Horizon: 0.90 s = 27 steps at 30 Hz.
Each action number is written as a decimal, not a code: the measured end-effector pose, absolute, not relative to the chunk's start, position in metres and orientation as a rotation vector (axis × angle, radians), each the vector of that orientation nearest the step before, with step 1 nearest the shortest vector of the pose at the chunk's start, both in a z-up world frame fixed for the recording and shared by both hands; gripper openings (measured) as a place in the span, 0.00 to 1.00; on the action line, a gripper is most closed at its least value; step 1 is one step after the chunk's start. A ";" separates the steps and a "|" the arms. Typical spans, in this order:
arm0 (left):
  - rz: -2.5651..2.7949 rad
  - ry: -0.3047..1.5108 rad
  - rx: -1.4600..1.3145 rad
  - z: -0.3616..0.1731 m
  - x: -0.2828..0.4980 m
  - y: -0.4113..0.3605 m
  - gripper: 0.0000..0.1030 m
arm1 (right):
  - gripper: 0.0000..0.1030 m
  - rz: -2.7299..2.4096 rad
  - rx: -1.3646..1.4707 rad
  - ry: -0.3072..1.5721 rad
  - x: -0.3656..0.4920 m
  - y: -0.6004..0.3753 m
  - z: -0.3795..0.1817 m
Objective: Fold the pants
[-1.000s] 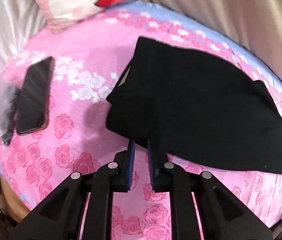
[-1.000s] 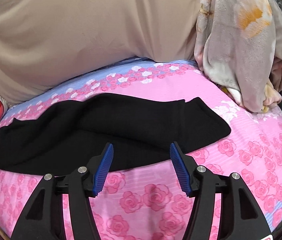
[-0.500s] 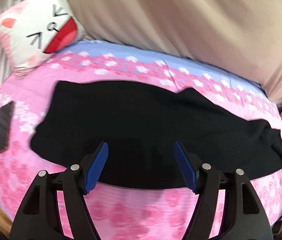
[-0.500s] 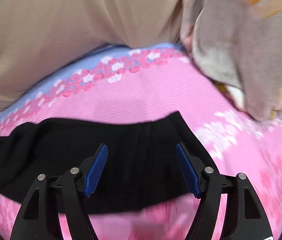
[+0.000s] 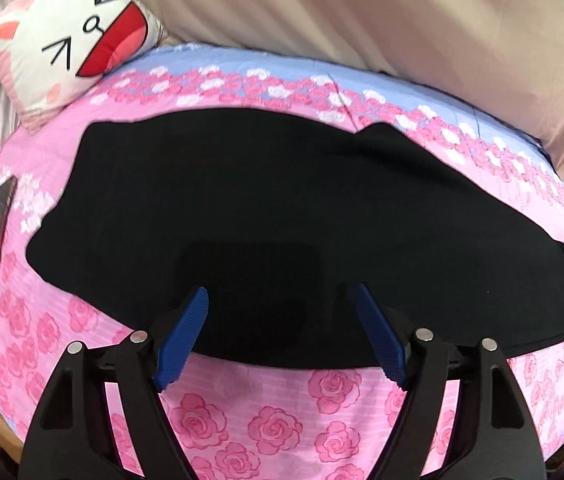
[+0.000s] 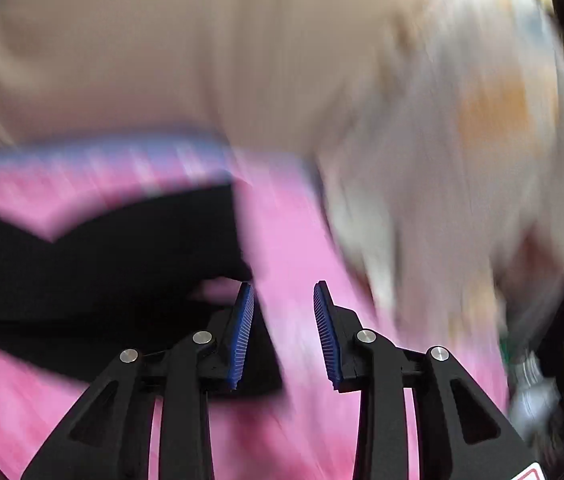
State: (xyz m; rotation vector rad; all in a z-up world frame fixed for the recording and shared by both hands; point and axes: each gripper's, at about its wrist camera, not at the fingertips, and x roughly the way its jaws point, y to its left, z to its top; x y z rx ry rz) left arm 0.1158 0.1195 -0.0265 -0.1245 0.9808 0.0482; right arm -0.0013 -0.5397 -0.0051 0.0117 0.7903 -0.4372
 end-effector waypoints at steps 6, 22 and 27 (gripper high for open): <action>0.018 0.966 -0.107 -0.021 0.113 0.101 0.72 | 0.35 -0.264 0.389 0.666 -0.041 -0.548 0.016; 0.052 0.864 -0.014 0.002 0.087 0.088 0.87 | 0.04 -0.338 0.375 0.702 0.011 -0.516 0.002; 0.135 0.906 -0.063 -0.018 0.097 0.128 0.87 | 0.17 -0.395 0.450 0.792 0.004 -0.534 -0.029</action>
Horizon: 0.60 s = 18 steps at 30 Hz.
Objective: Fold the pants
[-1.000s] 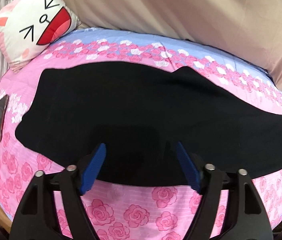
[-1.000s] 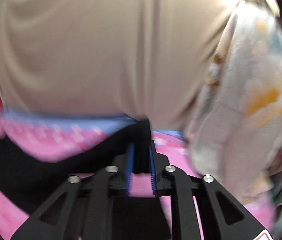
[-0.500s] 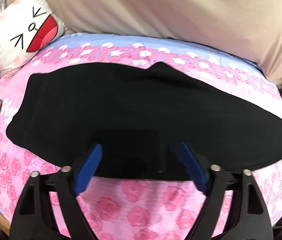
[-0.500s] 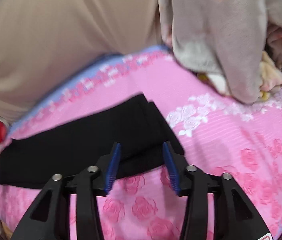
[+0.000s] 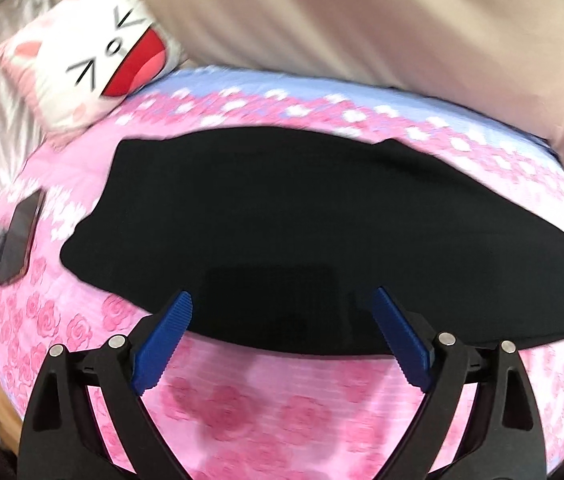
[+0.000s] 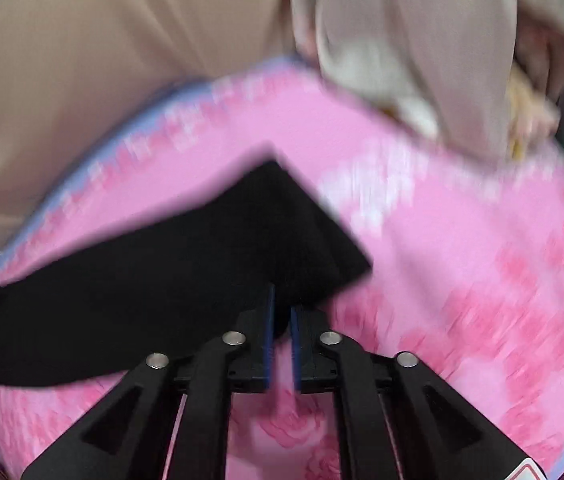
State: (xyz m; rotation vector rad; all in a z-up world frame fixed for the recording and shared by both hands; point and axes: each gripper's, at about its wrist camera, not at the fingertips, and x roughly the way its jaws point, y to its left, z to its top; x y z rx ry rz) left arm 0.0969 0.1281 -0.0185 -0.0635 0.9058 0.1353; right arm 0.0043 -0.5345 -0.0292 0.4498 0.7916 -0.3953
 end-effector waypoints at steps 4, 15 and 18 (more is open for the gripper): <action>0.180 0.914 -0.081 -0.027 0.102 0.155 0.87 | 0.34 -0.588 0.310 0.699 -0.012 -0.506 0.011; 0.254 0.950 -0.134 -0.047 0.098 0.235 0.87 | 0.34 0.232 0.025 0.803 0.093 -0.200 0.020; 0.205 0.961 -0.162 -0.045 0.093 0.246 0.87 | 0.34 0.408 -0.124 0.850 0.114 -0.102 -0.005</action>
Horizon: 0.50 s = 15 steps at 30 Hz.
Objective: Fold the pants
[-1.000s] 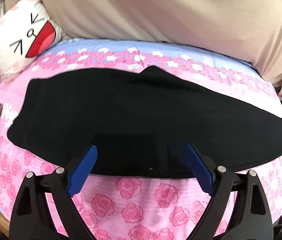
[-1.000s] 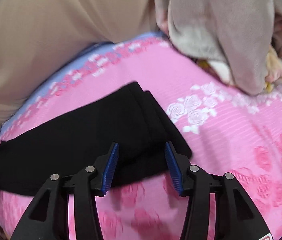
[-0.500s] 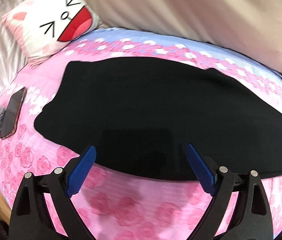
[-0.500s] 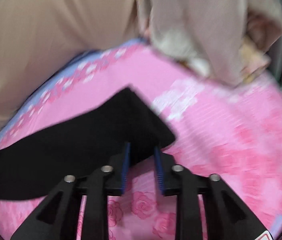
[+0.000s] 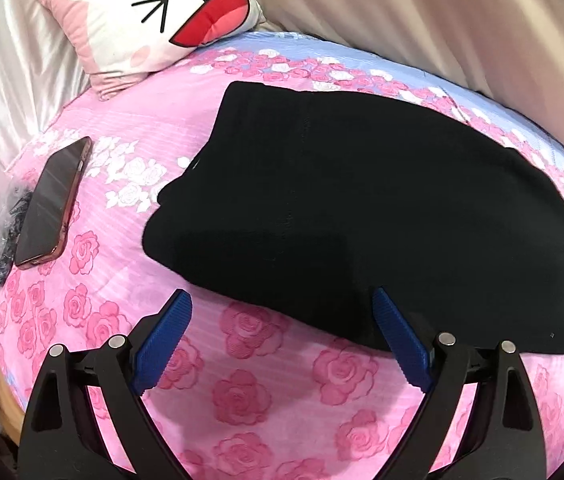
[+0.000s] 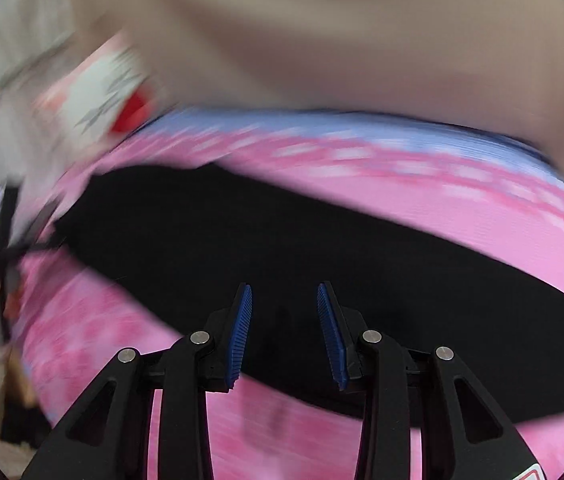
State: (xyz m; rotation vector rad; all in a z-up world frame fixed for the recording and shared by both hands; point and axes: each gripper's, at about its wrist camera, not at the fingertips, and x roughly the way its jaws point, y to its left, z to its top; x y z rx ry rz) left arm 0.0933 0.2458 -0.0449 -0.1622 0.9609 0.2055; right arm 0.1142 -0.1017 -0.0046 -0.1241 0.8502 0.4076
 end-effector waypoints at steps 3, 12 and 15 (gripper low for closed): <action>0.094 0.946 -0.272 -0.039 0.084 0.261 0.95 | 0.37 0.526 -0.287 0.853 0.111 -0.026 -0.025; 0.046 0.945 -0.361 -0.046 0.137 0.306 0.22 | 0.08 0.553 -0.299 0.870 0.135 0.032 -0.033; 0.043 0.916 -0.298 -0.036 0.151 0.305 0.23 | 0.12 0.619 -0.211 0.894 0.140 0.038 -0.034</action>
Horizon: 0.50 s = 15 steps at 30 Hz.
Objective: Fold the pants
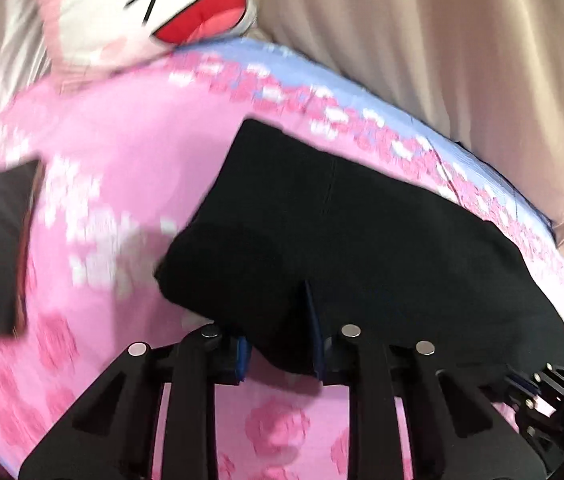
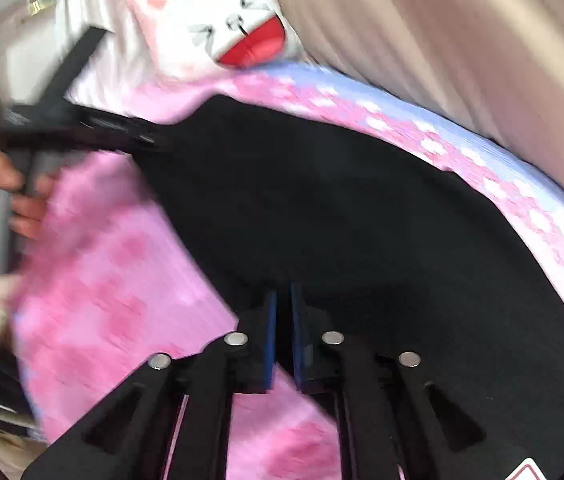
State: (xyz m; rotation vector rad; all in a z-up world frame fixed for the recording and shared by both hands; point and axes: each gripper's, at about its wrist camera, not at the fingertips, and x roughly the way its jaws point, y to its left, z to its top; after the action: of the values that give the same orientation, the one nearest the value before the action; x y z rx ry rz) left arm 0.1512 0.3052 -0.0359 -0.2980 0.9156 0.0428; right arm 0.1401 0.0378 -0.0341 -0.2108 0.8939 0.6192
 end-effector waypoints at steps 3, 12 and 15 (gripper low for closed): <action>0.089 0.927 -0.225 -0.039 0.154 0.296 0.26 | 0.16 0.637 -0.190 0.932 0.140 0.028 -0.043; 0.208 0.698 -0.071 0.022 0.081 0.273 0.80 | 0.16 0.434 -0.078 0.869 0.247 -0.041 0.017; 0.117 0.773 -0.091 0.012 0.103 0.254 0.80 | 0.18 0.408 0.030 0.957 0.313 -0.048 0.002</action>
State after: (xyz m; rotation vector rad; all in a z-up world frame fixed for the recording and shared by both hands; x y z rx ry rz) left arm 0.1027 0.2540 0.0115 -0.0909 0.7735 0.1175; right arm 0.3126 -0.0479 0.0020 0.0301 0.9571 0.4077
